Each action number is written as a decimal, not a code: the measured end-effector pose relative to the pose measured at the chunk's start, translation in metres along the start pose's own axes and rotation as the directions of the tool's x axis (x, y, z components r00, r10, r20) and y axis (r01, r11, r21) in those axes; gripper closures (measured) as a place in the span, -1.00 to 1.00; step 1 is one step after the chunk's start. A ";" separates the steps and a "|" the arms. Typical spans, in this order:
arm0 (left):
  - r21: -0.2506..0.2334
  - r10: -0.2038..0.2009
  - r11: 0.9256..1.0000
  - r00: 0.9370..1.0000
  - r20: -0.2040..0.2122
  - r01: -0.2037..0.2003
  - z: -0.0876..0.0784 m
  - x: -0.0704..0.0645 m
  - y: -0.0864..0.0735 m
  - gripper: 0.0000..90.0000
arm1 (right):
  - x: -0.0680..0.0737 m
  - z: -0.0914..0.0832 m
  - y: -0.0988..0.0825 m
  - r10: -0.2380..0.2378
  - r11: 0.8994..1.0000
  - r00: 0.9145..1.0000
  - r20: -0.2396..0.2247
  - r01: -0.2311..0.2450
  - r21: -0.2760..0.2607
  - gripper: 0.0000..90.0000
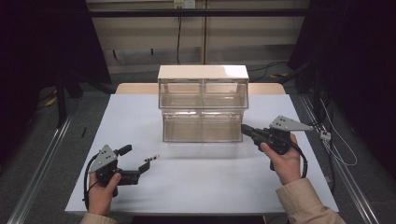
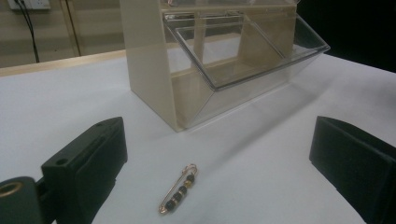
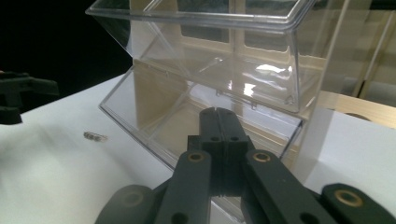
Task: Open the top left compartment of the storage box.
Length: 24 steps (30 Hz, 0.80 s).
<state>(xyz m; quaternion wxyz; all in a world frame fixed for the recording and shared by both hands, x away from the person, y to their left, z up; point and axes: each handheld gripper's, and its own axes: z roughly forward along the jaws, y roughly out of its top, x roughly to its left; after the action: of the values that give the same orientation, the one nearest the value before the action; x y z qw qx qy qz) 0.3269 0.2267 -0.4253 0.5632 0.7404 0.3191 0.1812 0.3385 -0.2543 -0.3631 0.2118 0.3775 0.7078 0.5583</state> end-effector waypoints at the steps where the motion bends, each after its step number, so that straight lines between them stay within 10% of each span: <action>1: 0.000 0.000 1.000 1.000 0.000 0.000 0.000 0.000 0.000 -0.91 | -0.001 0.001 0.002 0.007 1.000 1.000 -0.005 -0.007 0.004 1.00; 24: 0.004 0.001 1.000 1.000 0.012 -0.001 0.002 -0.001 0.000 -0.91 | -0.017 0.018 0.038 0.006 0.999 0.998 -0.069 -0.002 0.050 1.00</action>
<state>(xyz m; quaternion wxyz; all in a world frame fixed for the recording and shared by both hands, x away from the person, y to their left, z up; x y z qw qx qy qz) 0.3272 0.2244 -0.4258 0.5633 0.7428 0.3159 0.1763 0.3736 -0.2522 -0.3343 0.1766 0.3647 0.7276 0.5535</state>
